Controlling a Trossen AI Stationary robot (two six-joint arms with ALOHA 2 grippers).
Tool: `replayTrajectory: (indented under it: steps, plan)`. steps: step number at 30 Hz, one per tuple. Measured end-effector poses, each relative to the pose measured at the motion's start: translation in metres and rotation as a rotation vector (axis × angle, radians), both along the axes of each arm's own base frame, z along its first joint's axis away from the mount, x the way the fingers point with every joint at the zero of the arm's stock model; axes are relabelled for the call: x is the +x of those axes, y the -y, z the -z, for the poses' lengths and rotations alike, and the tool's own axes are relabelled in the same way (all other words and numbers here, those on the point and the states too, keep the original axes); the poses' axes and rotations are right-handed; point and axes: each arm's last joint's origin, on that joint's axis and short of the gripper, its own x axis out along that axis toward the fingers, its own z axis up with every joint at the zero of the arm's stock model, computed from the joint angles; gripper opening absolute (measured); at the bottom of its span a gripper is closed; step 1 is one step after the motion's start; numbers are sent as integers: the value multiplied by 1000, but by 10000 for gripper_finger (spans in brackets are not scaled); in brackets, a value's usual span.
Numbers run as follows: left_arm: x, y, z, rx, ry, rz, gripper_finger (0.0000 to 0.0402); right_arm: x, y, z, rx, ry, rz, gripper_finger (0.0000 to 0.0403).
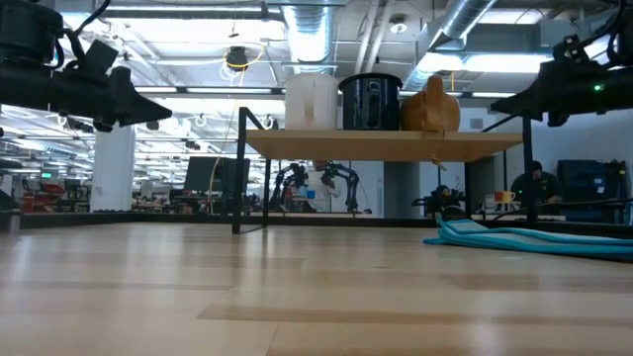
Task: Stack small to large cups/mugs on shelf
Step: Return to Home Position
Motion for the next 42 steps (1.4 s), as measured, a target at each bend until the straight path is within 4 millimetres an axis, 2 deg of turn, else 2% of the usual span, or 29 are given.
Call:
replayTrajectory:
  steps: [20, 25, 28, 42]
  plan:
    - [1, 0, 1, -9, -2, 22, 0, 0, 1, 7, 12, -70, 26, 1]
    - [1, 0, 1, -18, 5, 23, 0, 2, 4, 16, -27, -21, 27, 1]
    - [1, 1, 1, -25, 5, 40, 0, 2, 4, 11, -68, 6, 32, 1]
    - [2, 1, 2, -26, -12, 50, 0, -1, 7, 17, -24, -31, 76, 3]
